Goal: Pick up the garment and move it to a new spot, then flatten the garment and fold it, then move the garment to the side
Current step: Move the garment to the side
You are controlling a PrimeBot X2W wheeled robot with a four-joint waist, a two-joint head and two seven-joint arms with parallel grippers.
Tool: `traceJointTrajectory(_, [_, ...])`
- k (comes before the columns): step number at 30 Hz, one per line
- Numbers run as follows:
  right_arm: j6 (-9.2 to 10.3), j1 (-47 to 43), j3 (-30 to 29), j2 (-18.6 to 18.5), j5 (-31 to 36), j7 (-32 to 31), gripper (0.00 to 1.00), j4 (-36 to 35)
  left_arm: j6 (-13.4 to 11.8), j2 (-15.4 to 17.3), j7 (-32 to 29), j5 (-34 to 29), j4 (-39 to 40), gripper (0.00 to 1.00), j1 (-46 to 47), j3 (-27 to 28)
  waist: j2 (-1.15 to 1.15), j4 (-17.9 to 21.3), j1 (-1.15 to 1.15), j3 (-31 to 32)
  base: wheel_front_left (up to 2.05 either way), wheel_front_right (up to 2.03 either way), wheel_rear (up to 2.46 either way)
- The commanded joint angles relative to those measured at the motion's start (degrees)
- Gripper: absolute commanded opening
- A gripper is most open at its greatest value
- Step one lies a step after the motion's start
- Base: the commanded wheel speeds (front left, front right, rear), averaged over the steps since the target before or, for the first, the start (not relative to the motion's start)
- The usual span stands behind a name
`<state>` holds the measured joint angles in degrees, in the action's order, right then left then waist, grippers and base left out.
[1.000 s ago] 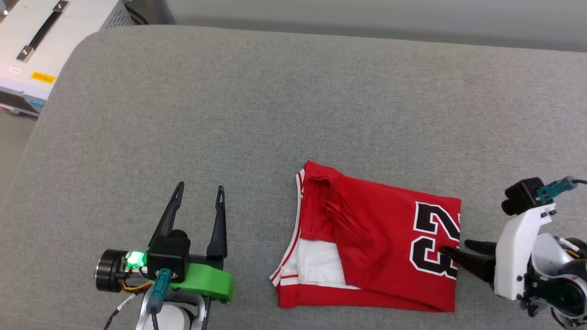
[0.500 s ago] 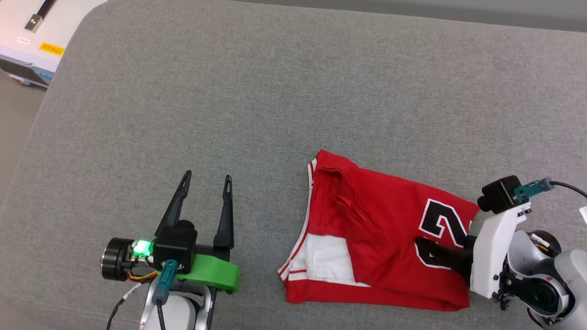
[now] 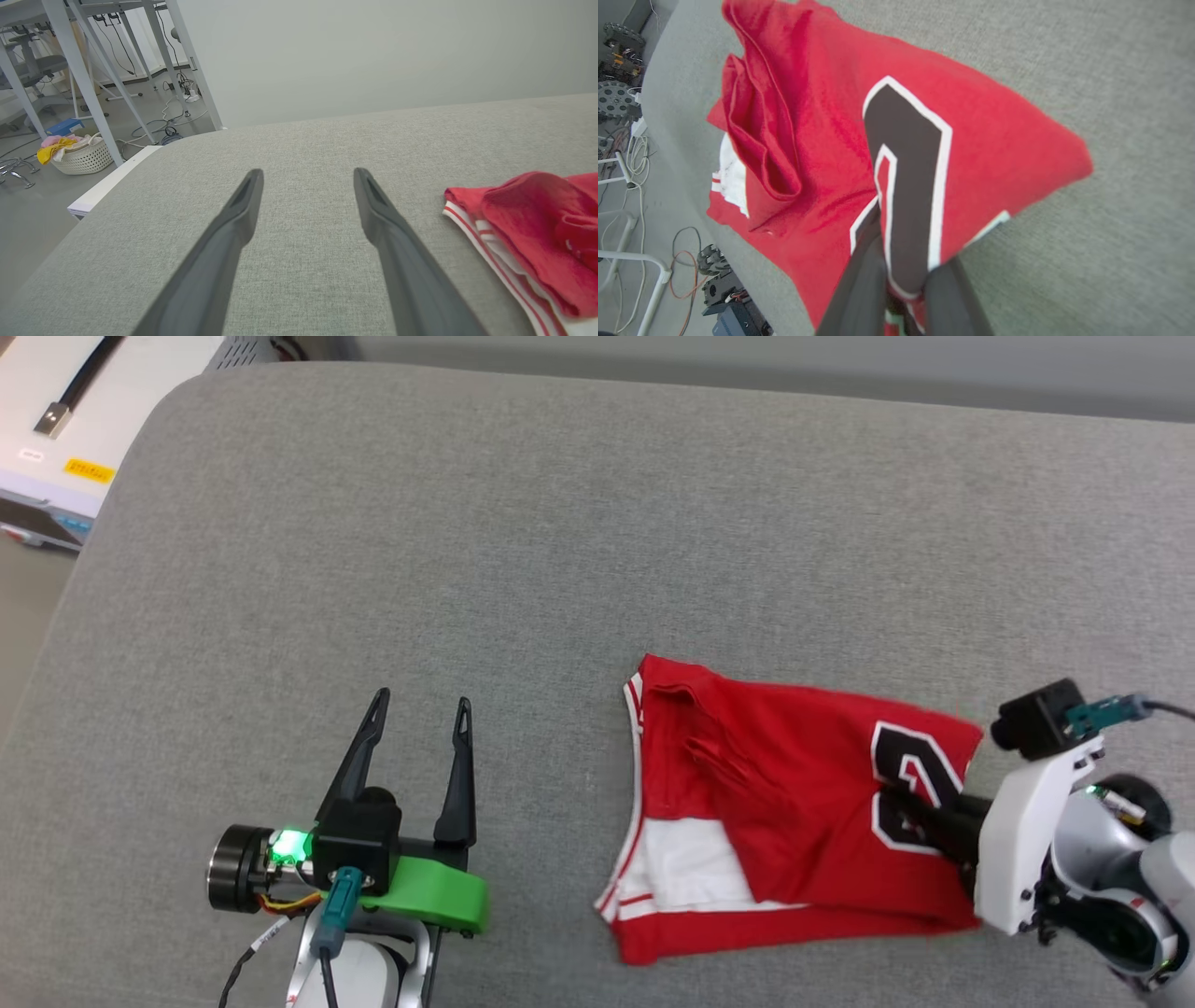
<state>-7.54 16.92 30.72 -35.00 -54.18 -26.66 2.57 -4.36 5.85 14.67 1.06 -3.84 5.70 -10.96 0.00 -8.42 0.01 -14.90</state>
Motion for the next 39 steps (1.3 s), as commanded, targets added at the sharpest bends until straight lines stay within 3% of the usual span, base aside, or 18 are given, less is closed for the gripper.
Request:
traceJointTrajectory(1, [0.05, 1.73, -0.11, -1.23, 0.92, 0.74, 0.0, -0.82, -0.42, -0.12, 0.33, 0.05, -0.03, 1.0, -0.35, 0.15, 0.0, 1.25, -0.01, 0.76, 0.0, 0.0, 0.0])
traceJointTrajectory(11, [0.05, 6.83, 0.25, -9.17, 8.04, -0.16, 0.0, -5.18, -0.57, 0.39, 0.33, 0.06, 0.61, 1.0, -1.36, 0.99, 0.0, 9.71, -0.01, 0.82, 0.0, 0.0, 0.0])
traceJointTrajectory(21, [0.05, 9.72, -2.87, -13.27, 8.8, -1.48, 0.0, -5.28, -0.77, 2.56, 0.33, -0.62, 2.25, 1.0, -0.16, 2.4, 0.0, 17.39, -0.01, -2.31, 0.0, 0.0, 0.0])
traceJointTrajectory(27, [0.05, 12.76, -5.15, -16.39, 10.51, -1.76, 0.0, -1.02, -0.61, 3.97, 0.33, -0.9, 3.84, 1.0, 2.18, 2.97, 0.0, 18.67, -0.01, -6.84, 0.0, 0.0, 0.0])
traceJointTrajectory(39, [0.05, 20.3, -12.73, -21.13, 14.04, -1.99, 0.0, 16.42, -1.28, 5.62, 0.33, -1.59, 8.69, 1.0, 6.3, 2.75, 0.0, 16.46, -0.01, -15.87, 0.0, 0.0, 0.0])
